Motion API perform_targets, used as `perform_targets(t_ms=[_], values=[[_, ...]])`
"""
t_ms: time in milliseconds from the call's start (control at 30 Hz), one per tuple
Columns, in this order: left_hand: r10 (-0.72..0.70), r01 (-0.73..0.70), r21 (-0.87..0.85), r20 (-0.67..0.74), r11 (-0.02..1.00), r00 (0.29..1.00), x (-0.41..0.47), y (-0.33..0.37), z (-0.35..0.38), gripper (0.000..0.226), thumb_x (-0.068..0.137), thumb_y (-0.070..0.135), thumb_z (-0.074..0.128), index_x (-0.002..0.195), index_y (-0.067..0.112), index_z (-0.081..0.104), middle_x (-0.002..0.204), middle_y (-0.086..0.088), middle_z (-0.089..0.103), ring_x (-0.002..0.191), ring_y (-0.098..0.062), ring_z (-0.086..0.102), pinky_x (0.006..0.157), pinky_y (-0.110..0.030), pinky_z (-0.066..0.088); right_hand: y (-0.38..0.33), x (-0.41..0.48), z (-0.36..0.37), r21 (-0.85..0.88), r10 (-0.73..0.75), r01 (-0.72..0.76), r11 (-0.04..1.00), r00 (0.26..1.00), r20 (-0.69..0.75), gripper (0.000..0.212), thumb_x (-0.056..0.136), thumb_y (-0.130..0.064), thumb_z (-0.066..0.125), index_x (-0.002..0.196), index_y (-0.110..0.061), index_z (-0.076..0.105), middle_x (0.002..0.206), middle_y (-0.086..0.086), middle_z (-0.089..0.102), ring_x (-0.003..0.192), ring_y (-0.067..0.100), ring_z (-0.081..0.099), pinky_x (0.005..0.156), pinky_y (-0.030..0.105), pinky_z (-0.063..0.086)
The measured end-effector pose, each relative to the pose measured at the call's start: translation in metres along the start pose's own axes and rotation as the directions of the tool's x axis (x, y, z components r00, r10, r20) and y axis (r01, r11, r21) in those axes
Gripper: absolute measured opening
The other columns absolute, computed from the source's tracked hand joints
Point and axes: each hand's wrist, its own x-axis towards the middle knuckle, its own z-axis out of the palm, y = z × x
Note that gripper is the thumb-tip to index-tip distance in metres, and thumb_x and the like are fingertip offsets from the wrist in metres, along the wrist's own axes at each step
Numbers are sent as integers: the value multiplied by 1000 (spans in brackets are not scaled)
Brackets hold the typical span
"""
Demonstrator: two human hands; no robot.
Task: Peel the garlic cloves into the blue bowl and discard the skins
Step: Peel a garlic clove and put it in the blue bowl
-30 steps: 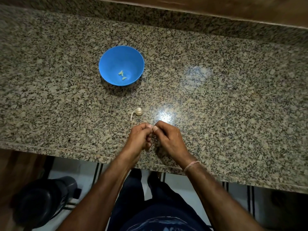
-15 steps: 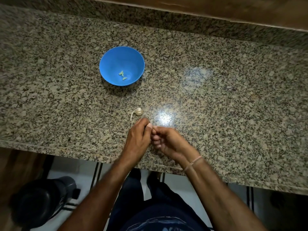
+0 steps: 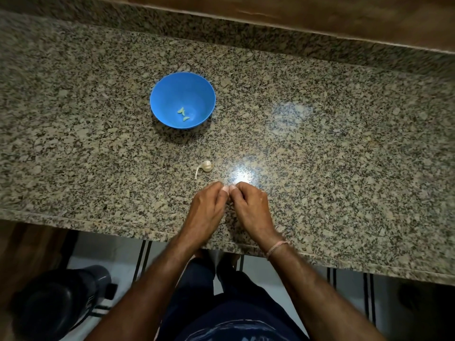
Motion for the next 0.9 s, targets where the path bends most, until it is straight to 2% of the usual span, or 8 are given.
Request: perform_targets(t_ms=[133,300,367,500,600,700,800,900], values=[[-276,353,-402,236,845,932,1,3,-8,34,112,36,41,89,17,57,71,6,48,60,-8,41,48,-20,35,-5,2,1,-286,-175,160,945,984,-27,35,108,-21,54,74,-23,47,59,-13,39,48,4,34,50,14,32],[87,-88,12,50,996,995,11,-1,-19,30,111,29,44,89,14,57,75,5,52,63,-7,43,53,-16,37,-17,3,6,214,264,-274,938,962,75,36,106,-29,55,71,-20,53,65,-7,49,57,6,40,53,19,37],[-83,111,-196,148,974,986,16,-8,-22,32,111,30,44,89,10,58,73,3,50,61,-9,42,51,-19,34,-21,3,10,165,230,-234,958,972,44,36,106,-27,56,71,-22,51,65,-9,49,56,3,39,53,15,36],[-359,576,-481,471,661,806,21,-13,-31,36,108,32,47,75,19,53,65,5,44,52,-9,37,47,-24,30,-17,5,18,-285,-158,137,949,986,-52,34,107,-26,56,74,-24,51,62,-13,44,52,1,37,52,15,34],[-90,111,-96,203,989,975,16,-16,-32,30,111,28,44,86,15,55,75,5,50,60,-7,41,49,-16,35,-18,5,26,13,141,-141,990,989,-41,36,107,-25,54,72,-23,52,66,-8,49,55,0,38,54,17,37],[243,-261,143,133,955,961,13,-23,-33,24,111,24,43,87,23,48,84,8,49,69,-5,44,61,-14,40,-25,-2,29,373,432,-454,809,890,145,34,107,-25,54,73,-19,55,66,-7,49,56,7,40,52,17,37],[-16,74,-222,254,972,967,19,-30,-36,31,110,30,43,85,18,57,77,1,57,61,-14,48,56,-19,39,-26,-8,35,206,261,-251,946,965,-20,34,107,-24,54,73,-22,53,66,-9,50,55,0,39,51,14,36],[-284,496,-413,474,764,833,20,-23,-40,39,108,29,45,71,20,52,64,2,43,53,-12,36,49,-28,30,-18,-8,40,-201,-87,48,978,978,-190,33,107,-25,56,74,-20,54,62,-8,49,53,2,38,50,17,34]])
